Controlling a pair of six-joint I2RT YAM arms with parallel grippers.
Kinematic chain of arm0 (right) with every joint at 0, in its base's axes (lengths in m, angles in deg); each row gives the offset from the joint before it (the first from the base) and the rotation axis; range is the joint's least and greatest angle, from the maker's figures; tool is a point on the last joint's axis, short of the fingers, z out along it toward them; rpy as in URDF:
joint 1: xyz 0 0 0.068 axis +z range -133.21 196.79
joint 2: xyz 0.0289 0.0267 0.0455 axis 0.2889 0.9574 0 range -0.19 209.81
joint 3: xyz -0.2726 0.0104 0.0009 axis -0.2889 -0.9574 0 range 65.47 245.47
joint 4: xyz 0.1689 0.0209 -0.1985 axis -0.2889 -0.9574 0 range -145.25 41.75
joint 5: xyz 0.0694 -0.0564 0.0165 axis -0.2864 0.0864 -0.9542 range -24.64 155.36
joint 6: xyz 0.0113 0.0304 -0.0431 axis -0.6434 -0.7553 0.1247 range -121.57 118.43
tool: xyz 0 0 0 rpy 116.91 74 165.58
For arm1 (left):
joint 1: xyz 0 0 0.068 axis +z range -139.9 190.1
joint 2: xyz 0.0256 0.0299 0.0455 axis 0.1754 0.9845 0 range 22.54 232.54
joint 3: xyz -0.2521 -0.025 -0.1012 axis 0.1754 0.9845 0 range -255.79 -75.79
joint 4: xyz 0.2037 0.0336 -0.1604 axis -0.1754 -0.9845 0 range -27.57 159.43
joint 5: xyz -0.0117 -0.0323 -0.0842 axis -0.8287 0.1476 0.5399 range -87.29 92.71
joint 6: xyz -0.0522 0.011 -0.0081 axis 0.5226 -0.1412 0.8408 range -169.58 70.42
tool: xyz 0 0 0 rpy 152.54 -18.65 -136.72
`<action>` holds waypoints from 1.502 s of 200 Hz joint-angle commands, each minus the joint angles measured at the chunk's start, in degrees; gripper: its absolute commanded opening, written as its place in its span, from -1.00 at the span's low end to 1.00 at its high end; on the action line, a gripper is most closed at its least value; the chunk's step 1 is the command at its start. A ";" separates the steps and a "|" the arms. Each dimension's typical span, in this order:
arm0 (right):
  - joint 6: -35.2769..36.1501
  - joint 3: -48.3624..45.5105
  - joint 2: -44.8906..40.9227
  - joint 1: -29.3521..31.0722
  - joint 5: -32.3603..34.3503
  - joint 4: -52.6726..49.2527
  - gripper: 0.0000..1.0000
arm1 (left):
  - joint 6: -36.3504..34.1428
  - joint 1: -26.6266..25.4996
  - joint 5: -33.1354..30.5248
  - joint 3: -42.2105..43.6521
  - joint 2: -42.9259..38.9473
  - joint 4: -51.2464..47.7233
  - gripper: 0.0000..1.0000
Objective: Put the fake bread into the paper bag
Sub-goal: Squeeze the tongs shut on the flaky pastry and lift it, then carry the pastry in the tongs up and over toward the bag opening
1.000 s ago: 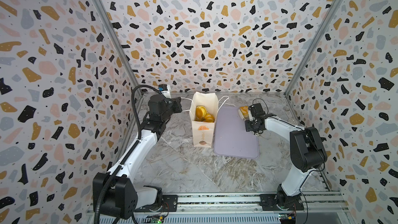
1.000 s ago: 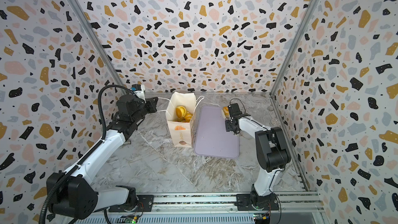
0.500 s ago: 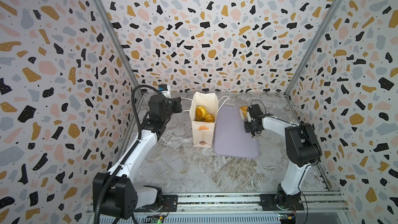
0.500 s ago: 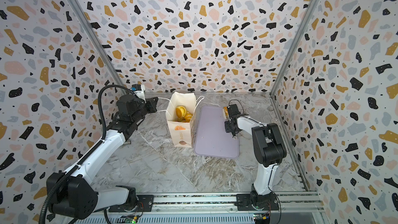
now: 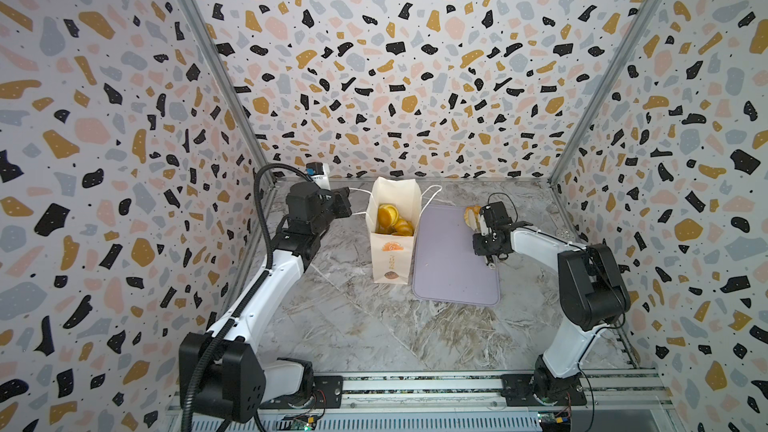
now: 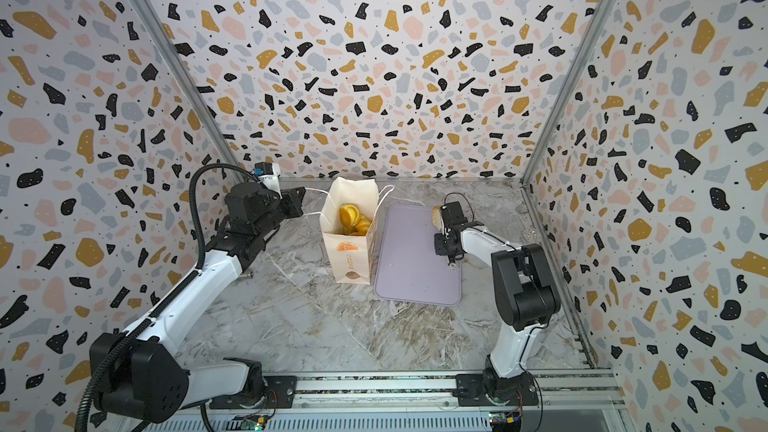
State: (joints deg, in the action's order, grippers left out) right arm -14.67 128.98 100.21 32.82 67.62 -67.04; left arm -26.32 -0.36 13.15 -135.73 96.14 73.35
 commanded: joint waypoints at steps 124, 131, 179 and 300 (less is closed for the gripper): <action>-13.22 -13.06 -25.43 7.11 -2.70 1.61 -0.52 | 0.89 -0.45 0.81 0.41 -1.71 2.37 -1.00; -13.84 -14.33 -26.81 7.49 -2.80 2.07 -0.52 | 0.90 -0.48 0.83 0.22 -1.31 2.05 -1.00; -16.46 -19.65 -32.80 8.55 -5.32 4.84 -0.53 | 1.61 -0.52 1.52 -0.40 -0.06 1.35 -1.00; -18.44 -26.74 -43.97 12.62 -8.88 12.93 -0.57 | 2.75 -0.53 1.46 0.25 -0.13 2.32 -1.00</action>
State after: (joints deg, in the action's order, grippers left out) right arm -32.39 102.36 59.73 44.43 59.45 -59.12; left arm -24.22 -0.58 14.22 -135.71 96.05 73.63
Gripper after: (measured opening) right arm 0.261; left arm 0.046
